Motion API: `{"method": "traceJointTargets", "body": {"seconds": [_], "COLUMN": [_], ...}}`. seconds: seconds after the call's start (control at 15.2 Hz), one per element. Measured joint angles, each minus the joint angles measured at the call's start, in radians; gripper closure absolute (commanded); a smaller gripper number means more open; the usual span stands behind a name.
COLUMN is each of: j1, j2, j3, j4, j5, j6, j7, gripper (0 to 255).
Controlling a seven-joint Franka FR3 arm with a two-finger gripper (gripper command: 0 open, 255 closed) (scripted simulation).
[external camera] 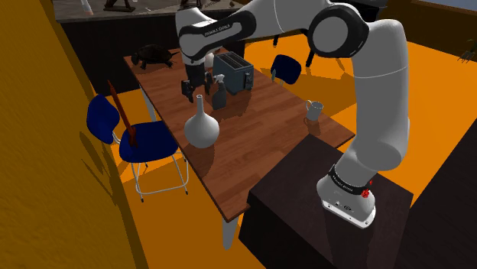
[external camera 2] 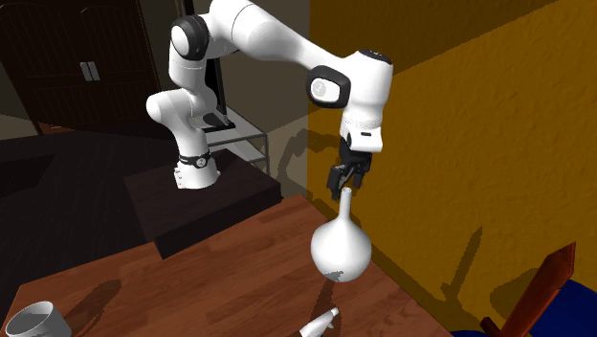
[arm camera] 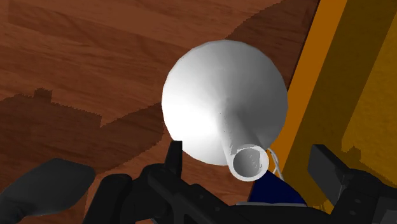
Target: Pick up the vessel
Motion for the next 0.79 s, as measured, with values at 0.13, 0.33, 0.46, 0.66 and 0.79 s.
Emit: {"method": "traceJointTargets", "body": {"seconds": [0.13, 0.33, 0.46, 0.66, 0.79], "j1": [0.0, 0.0, 0.0, 0.0, 0.0], "j2": [0.005, 0.006, 0.006, 0.006, 0.006], "j3": [0.0, -0.001, -0.001, -0.001, -0.001], "j4": [-0.007, -0.01, -0.01, -0.01, -0.01], "j5": [-0.001, -0.001, -0.001, -0.001, -0.001], "j6": [0.011, 0.016, 0.017, 0.017, 0.017], "j7": [0.001, 0.001, 0.001, 0.001, 0.001], "gripper": [0, 255, 255, 255, 255]}}
